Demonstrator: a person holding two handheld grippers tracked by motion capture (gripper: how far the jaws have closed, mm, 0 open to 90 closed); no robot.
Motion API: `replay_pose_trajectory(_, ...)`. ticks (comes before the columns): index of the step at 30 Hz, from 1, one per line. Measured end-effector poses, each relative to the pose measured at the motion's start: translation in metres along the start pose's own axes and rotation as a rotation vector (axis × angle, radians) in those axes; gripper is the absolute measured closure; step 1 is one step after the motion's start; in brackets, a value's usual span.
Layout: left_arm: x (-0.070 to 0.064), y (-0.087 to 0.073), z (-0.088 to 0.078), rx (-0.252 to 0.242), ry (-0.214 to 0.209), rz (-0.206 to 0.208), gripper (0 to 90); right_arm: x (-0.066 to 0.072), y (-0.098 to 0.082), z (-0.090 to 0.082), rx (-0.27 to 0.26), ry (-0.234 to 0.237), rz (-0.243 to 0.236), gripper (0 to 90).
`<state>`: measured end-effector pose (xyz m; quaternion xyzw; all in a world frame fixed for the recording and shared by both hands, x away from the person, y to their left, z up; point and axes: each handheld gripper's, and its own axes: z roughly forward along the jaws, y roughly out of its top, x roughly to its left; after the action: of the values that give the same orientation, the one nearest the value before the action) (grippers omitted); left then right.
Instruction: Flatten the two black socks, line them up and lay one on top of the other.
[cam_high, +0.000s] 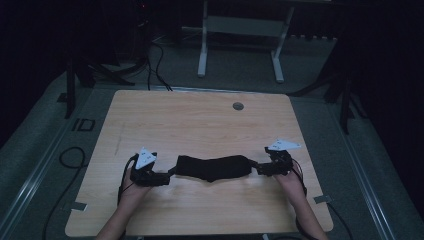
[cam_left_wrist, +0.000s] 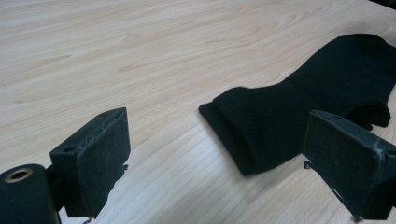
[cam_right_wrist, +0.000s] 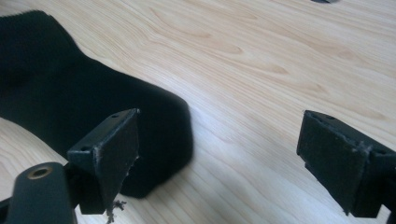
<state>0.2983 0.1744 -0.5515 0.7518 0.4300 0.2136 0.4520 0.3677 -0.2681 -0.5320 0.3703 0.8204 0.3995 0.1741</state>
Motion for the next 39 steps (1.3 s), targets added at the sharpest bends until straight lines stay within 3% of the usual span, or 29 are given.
replay_pose_trajectory(5,0.007,-0.005,-0.012,0.004,0.012,-0.018,8.3,-0.01,-0.012,-0.008,0.01,-0.025,0.007,12.7)
replay_pose_trajectory(11,0.013,-0.01,-0.024,-0.004,0.034,-0.008,8.3,-0.02,-0.021,-0.018,0.005,-0.053,0.008,12.9)
replay_pose_trajectory(23,0.025,-0.031,-0.05,-0.013,0.079,-0.042,8.3,-0.039,-0.043,-0.038,-0.01,-0.096,0.076,13.2)
replay_pose_trajectory(39,0.035,-0.051,-0.081,-0.029,0.134,-0.091,8.3,-0.047,-0.074,-0.066,-0.027,-0.144,0.151,13.1)
